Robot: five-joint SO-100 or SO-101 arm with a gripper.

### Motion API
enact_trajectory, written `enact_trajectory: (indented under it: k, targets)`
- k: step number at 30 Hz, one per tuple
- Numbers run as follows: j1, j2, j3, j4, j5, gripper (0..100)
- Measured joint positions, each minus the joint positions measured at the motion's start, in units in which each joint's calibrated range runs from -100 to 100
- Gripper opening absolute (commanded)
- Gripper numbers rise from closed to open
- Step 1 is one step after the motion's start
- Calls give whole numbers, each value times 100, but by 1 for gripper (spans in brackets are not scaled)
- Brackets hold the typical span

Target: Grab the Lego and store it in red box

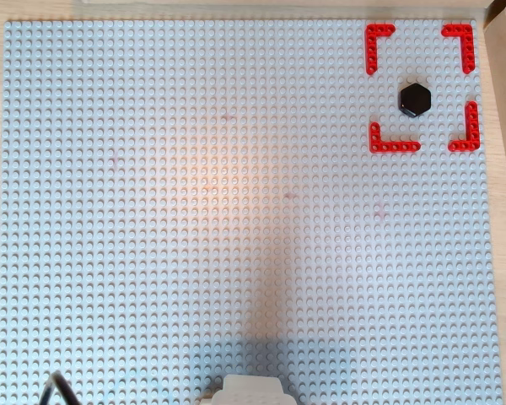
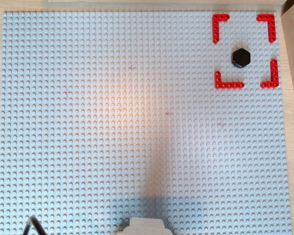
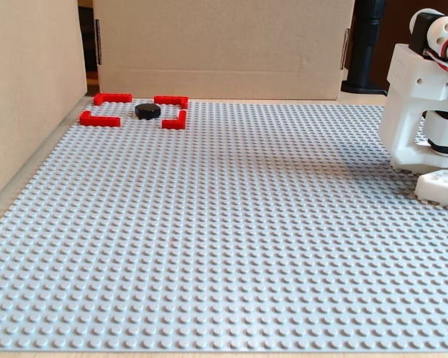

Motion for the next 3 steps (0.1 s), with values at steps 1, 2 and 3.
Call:
enact_trajectory:
  k: [1,2,3]
  targets:
    - [0,0,0,0,0,5]
    - [0,0,0,0,0,5]
    - [0,0,0,0,0,5]
